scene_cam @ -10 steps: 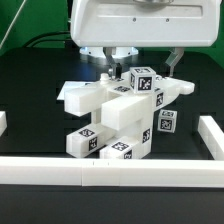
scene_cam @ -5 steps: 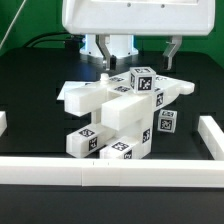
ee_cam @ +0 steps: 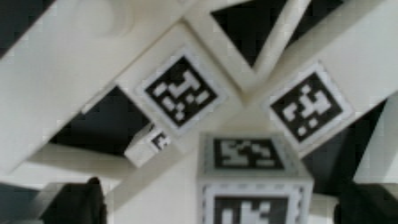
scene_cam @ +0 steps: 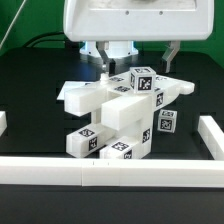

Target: Assemble chair

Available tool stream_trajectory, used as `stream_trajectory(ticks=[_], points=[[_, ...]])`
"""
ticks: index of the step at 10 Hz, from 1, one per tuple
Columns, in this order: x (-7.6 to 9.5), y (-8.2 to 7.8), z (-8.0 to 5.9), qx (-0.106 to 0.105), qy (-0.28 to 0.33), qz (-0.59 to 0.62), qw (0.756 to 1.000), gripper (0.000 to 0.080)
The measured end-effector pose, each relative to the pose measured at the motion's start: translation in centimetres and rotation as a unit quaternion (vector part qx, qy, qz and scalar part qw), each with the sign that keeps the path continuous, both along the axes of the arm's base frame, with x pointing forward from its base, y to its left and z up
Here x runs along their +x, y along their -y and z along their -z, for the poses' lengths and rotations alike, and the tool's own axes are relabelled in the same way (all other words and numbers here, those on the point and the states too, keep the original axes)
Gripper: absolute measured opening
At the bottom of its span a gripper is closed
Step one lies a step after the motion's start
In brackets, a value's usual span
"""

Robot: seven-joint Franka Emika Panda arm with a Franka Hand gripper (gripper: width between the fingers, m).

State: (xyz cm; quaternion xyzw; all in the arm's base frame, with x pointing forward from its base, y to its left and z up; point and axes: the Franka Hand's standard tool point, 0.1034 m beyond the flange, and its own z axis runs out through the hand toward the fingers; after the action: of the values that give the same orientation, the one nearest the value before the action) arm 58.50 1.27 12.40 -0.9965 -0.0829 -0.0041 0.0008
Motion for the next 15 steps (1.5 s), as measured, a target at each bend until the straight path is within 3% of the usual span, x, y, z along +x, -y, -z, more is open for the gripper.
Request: stream_trajectory(ticks=[3, 4, 5, 7, 11, 15], points=[[-0.04, -0.40, 0.21, 0.003, -0.001, 0.005, 1.000, 0.0649], [0.14, -0.44, 0.05, 0.003, 0.000, 0.006, 1.000, 0.0521], [0.29, -0.47, -0.05, 0.003, 0.002, 0.009, 1.000, 0.0521], [0.48, -0.40, 0.06, 0.000, 0.006, 0.005, 1.000, 0.0280], [0.47, -0.40, 0.08, 0.000, 0.006, 0.031, 0.999, 0.0281], [0.39, -0.49, 0.17, 0.011, 0.002, 0.226, 0.974, 0.0281]])
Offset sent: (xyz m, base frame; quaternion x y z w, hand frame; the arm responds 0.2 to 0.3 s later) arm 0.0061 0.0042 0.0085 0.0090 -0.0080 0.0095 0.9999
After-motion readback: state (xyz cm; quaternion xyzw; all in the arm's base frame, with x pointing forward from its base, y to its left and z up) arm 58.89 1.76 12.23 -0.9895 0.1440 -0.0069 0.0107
